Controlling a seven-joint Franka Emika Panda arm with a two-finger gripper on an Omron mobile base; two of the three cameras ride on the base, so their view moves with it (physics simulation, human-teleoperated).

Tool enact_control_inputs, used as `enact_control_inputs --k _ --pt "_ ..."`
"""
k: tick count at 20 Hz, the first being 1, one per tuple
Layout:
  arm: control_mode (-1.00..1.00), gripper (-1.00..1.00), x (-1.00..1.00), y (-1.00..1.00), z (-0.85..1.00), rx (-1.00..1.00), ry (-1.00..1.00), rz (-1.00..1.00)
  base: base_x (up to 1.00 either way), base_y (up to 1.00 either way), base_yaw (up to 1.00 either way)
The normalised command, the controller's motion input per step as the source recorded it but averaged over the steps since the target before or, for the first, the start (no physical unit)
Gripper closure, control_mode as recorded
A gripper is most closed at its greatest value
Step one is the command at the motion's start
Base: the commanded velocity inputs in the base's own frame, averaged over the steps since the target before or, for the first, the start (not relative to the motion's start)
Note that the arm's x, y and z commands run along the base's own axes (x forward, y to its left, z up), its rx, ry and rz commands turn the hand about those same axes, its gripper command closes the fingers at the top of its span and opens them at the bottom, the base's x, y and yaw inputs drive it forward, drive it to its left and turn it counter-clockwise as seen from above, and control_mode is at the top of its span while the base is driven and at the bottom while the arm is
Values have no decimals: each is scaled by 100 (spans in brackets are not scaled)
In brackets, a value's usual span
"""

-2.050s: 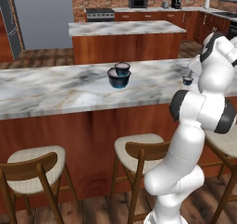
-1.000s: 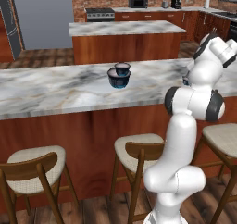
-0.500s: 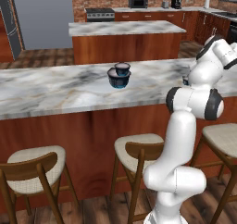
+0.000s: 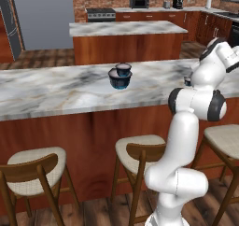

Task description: Stack the yogurt containers by placing the smaller containers on top of the larger containers.

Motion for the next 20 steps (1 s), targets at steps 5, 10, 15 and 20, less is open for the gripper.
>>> enact_control_inputs --k 5,10,15,20 --pt "-100 -100 19 13 -6 0 4 -2 0 0 0" --pt "-100 -100 17 8 -9 0 11 -7 0 0 0" --pt "-100 -100 22 0 -18 0 9 -6 0 0 0" --pt "-100 -100 30 0 -17 0 5 -4 0 0 0"
